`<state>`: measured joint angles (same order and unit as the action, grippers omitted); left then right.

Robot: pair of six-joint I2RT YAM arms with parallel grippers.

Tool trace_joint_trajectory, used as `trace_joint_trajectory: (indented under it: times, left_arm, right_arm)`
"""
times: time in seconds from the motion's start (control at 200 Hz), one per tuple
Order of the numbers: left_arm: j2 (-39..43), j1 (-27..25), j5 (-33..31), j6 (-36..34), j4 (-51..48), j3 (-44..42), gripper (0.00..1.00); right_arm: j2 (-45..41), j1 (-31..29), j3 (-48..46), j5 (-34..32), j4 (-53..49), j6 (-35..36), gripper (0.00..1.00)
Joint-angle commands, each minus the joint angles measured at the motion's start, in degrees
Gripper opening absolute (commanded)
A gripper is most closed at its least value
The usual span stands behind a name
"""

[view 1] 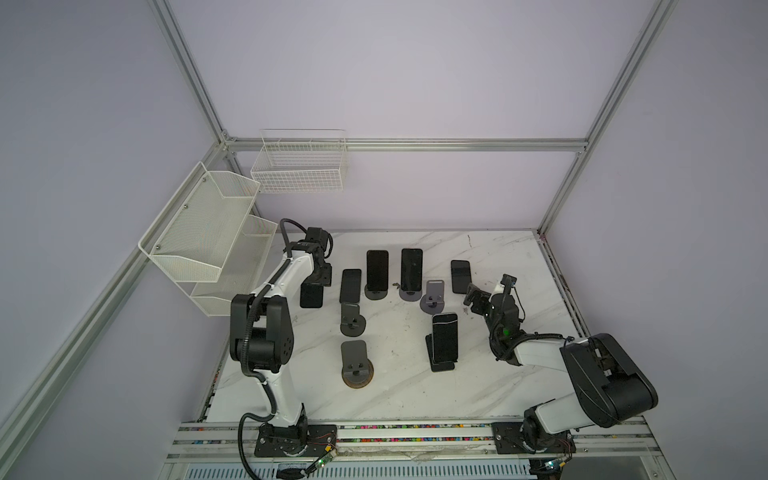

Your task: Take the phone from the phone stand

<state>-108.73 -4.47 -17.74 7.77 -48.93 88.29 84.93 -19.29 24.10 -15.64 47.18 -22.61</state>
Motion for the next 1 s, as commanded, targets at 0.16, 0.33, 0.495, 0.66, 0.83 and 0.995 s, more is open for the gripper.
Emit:
trace_joint_trajectory:
  times: [0.16, 0.33, 0.495, 0.66, 0.83, 0.995]
  left_arm:
    - [-5.79, 1.54, 1.01, -2.23, 3.6, 7.63, 0.59]
    - [-9.66, 2.16, 3.04, -2.33, 4.44, 8.22, 0.59]
    - [-12.73, 3.96, 6.59, -3.11, 5.68, 9.66, 0.59]
    - [-15.01, 4.71, 7.04, -4.51, 5.12, 11.29, 0.6]
    - [-16.16, 5.3, 7.69, -3.99, 5.2, 11.86, 0.6]
    - [-17.45, 6.13, 10.26, -3.46, 5.97, 12.32, 0.61]
  right_arm:
    - [-3.59, -0.27, -3.28, 0.08, 4.42, -0.07, 0.97]
    - [-4.03, -0.24, -3.7, -0.17, 4.86, -0.15, 0.97]
    - [-4.81, -0.34, -4.23, -0.27, 4.85, -0.59, 0.97]
    - [-5.58, -0.44, -4.81, 0.17, 5.41, -0.59, 0.97]
    - [-5.93, -0.44, -6.77, -0.19, 8.23, -0.68, 0.97]
    - [-5.91, -0.49, -5.63, -0.01, 6.84, -0.59, 0.97]
